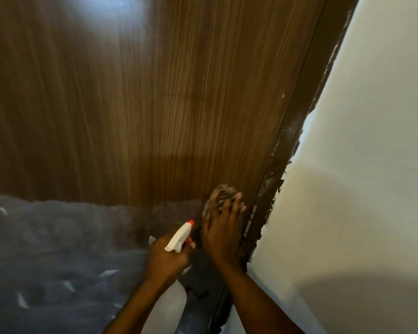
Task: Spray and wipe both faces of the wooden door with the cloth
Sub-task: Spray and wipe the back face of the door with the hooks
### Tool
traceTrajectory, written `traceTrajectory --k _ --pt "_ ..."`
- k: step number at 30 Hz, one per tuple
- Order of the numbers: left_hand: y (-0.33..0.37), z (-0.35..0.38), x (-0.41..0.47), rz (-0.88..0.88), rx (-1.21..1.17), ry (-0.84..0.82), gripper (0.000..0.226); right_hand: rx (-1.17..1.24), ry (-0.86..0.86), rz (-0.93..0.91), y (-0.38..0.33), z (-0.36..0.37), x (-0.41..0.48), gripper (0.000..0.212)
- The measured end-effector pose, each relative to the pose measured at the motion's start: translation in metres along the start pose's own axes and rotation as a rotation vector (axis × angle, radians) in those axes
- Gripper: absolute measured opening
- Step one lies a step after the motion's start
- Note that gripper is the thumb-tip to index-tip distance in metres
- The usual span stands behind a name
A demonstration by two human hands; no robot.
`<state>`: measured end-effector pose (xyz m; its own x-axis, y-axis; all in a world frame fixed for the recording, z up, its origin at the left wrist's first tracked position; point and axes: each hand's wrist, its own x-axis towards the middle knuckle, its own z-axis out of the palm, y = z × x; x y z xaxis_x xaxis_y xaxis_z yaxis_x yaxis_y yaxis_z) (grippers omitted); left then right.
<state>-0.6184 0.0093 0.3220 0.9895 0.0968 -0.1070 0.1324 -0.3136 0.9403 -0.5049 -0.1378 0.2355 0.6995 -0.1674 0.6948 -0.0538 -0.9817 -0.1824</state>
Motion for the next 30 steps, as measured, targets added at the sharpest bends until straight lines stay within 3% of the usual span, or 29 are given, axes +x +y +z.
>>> traceTrajectory --k 1,3,6,8,10,12,16,18,20,23,26,30 --pt "-0.006 0.0 -0.003 0.044 -0.023 -0.006 0.028 -0.069 -0.043 -0.175 0.008 0.012 -0.017 0.077" --pt "-0.018 0.001 -0.011 0.053 -0.062 -0.004 0.031 -0.07 -0.109 -0.269 0.046 0.03 -0.048 0.077" --pt "-0.024 0.001 -0.012 -0.032 -0.092 0.071 0.038 -0.074 -0.02 -0.046 0.077 0.02 -0.041 0.067" --pt "-0.023 -0.007 -0.009 0.012 -0.08 0.131 0.04 0.005 0.056 0.103 0.055 0.007 -0.008 0.071" --pt "-0.024 -0.018 -0.007 0.05 -0.094 0.189 0.038 0.126 0.142 0.138 0.014 0.003 0.018 0.071" --pt "-0.03 -0.026 -0.009 0.077 -0.095 0.259 0.036 0.144 0.194 -0.074 -0.016 0.007 0.024 0.066" --pt "-0.032 -0.038 -0.01 0.121 -0.08 0.363 0.039 -0.047 0.137 -0.875 0.005 0.036 0.015 0.075" --pt "-0.039 -0.041 -0.014 0.078 -0.11 0.379 0.042 -0.053 0.138 -1.049 0.027 0.05 0.01 0.066" --pt "-0.054 -0.04 -0.021 0.034 -0.125 0.392 0.047 -0.045 0.149 -1.025 0.046 0.057 -0.004 0.064" --pt "-0.082 -0.036 -0.034 -0.015 -0.067 0.43 0.053 -0.036 0.21 -0.735 0.043 0.058 -0.029 0.074" --pt "-0.094 -0.04 -0.036 -0.058 -0.022 0.464 0.059 0.084 0.303 -0.498 -0.01 0.042 -0.022 0.074" --pt "-0.105 -0.048 -0.035 -0.064 -0.056 0.456 0.07 0.063 0.346 -0.788 -0.058 0.045 -0.021 0.071"
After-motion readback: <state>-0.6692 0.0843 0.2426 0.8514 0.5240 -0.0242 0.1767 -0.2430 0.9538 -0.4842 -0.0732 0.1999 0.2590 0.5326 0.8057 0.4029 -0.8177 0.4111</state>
